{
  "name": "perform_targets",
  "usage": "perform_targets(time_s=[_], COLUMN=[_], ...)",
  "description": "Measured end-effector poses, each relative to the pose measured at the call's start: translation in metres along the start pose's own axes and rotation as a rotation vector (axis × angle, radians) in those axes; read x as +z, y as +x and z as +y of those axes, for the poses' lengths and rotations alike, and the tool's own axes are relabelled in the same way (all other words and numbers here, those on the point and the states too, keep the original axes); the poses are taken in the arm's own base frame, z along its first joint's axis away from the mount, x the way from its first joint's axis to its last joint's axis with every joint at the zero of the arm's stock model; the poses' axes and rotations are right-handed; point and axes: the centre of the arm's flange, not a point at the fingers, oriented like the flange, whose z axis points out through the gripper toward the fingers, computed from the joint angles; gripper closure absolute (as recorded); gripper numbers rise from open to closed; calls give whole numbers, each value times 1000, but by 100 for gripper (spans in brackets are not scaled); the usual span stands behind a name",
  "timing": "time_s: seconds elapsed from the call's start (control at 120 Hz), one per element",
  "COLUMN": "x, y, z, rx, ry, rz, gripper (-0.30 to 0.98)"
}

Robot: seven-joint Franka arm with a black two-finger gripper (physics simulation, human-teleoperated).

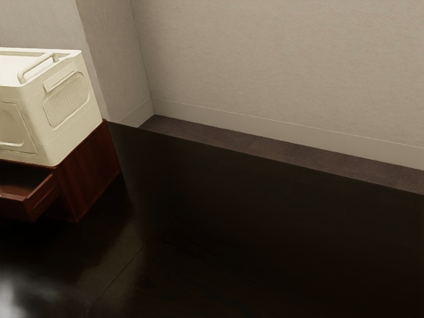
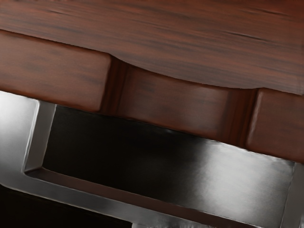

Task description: Push the drawer handle with one arm to close the drawer

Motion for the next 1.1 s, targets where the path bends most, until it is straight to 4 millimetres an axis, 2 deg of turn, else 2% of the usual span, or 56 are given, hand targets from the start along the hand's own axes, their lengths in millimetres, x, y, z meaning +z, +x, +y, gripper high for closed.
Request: perform_targets(time_s=[0.258,0.533,0.867,0.958,1.1], x=[2,4,-1,0,19], y=[15,41,60,61,48], z=[9,34,48,48,51], rx=[-12,-6,-23,-34,-46], ry=[2,5,8,8,-19], rz=[132,226,341,358,311], gripper=[79,79,79,79,79])
